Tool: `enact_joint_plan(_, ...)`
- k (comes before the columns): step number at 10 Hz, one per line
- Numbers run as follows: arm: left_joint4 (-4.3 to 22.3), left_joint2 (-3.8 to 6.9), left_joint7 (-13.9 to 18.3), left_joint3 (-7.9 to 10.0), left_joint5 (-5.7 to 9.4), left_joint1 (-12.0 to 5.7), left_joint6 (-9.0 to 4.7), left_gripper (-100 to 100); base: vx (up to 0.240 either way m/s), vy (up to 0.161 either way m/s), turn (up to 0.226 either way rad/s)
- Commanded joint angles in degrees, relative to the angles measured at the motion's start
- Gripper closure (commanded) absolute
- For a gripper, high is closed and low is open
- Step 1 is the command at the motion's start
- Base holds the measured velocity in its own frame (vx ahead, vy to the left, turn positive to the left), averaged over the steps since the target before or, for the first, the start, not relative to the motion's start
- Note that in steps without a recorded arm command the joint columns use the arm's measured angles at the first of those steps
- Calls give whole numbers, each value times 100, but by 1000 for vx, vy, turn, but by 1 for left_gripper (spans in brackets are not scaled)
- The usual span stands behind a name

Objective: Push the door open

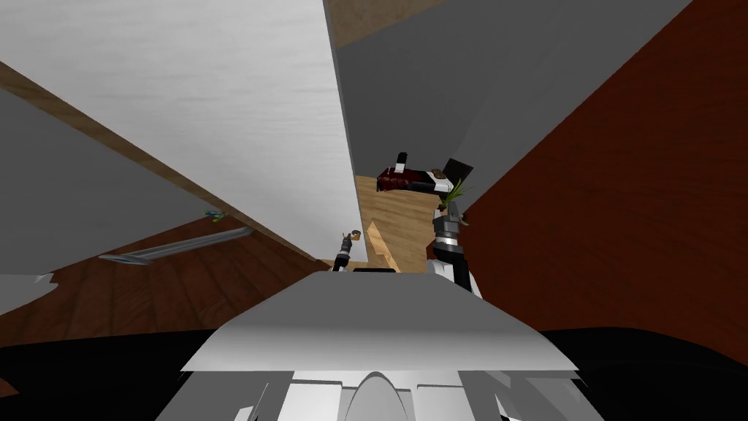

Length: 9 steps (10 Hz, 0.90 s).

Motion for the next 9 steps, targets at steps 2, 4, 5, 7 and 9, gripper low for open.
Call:
enact_joint_plan(2,-72,2,-45,239,87,-18,44,100,147,-108,64)
enact_joint_plan(4,-26,-42,-86,369,134,-61,51,100,152,-96,62)
enact_joint_plan(5,0,-71,-109,445,161,-86,54,100,190,-110,74)
enact_joint_plan(7,44,-124,-148,569,206,-127,60,100,192,-111,76)
enact_joint_plan(9,73,-166,-173,651,235,-154,64,100,161,-73,41)
